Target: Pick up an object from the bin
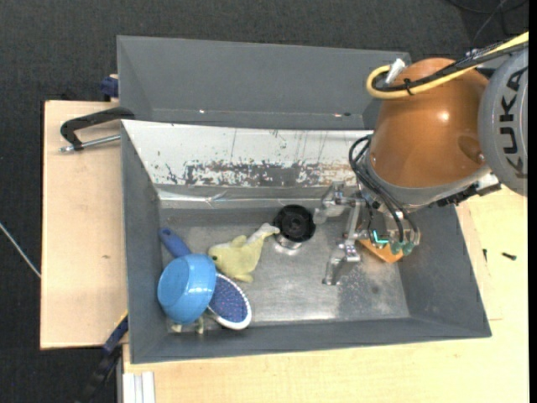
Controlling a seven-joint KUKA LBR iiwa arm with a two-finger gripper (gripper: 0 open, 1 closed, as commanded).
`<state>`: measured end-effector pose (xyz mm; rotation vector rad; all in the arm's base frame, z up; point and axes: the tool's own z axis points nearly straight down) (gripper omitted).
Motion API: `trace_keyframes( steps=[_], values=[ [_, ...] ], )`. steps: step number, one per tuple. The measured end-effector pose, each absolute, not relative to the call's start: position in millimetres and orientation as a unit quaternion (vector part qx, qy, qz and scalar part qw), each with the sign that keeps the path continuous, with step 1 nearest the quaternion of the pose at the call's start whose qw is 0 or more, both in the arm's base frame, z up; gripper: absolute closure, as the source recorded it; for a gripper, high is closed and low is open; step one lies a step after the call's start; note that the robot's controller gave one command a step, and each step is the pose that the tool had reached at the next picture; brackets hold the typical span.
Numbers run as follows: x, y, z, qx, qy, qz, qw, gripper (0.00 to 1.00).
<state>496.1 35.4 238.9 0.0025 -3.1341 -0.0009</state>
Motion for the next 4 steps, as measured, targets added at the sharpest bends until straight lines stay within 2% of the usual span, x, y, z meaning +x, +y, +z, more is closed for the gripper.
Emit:
trace_keyframes(
  steps=[1,2,3,4],
  values=[
    [563.0,47,110,-0.04,-0.999,-0.001,0.002,0.0],
    [597.6,58,77,-0.016,-1.0,-0.001,-0.012,0.0],
    [599.8,58,81,-0.016,-1.0,-0.002,-0.018,1.0],
    [576.2,41,249,0.032,-0.999,0.0,-0.008,1.0]
  ],
)
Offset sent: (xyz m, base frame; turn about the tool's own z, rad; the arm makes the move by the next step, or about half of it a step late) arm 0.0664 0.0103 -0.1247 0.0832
